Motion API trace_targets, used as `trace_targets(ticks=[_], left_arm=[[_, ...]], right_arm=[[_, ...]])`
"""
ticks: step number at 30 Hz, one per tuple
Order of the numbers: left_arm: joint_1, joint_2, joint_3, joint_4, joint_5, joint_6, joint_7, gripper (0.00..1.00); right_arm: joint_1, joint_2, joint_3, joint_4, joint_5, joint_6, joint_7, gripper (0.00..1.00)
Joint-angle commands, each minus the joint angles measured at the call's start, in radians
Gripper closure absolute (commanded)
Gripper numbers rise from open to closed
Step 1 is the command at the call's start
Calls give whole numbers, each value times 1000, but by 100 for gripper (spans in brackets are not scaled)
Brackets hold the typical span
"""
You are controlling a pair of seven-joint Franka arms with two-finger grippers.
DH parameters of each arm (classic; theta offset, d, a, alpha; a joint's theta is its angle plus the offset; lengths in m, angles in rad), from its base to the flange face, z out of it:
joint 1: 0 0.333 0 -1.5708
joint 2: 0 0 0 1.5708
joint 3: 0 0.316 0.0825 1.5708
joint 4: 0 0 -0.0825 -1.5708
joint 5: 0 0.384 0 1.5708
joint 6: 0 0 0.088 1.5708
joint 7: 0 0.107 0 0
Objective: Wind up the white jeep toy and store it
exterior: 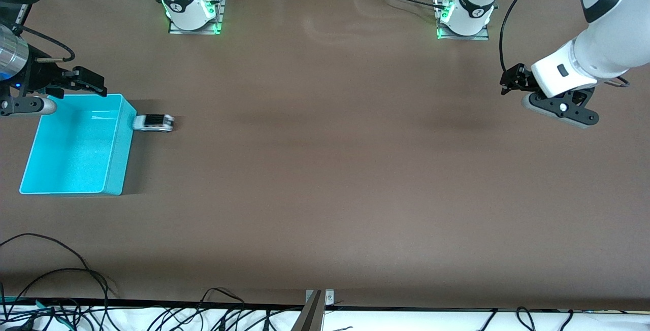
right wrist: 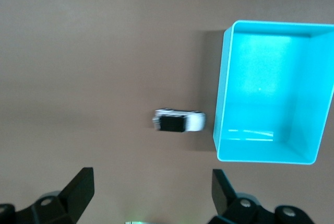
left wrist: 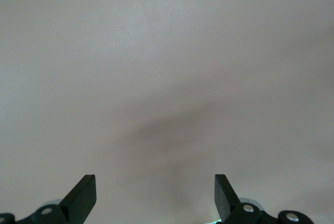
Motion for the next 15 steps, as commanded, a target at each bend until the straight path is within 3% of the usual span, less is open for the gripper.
trace_targets(ticks=[1, 5, 12, 15], left_arm=[[-15, -52, 18, -39, -8, 28, -103, 0], [-20, -61, 21, -48, 6, 66, -283, 0], [-35, -99, 25, -36, 6, 56, -301, 0], [-47, -99, 73, -13, -11, 36, -300, 0]], right_arm=[[7, 17, 1, 8, -7, -21, -115, 0], [8, 34, 1, 2, -4, -12, -255, 0], [8, 49, 1, -19, -1, -10, -469, 0], [8, 49, 1, -41, 0, 1, -575, 0]])
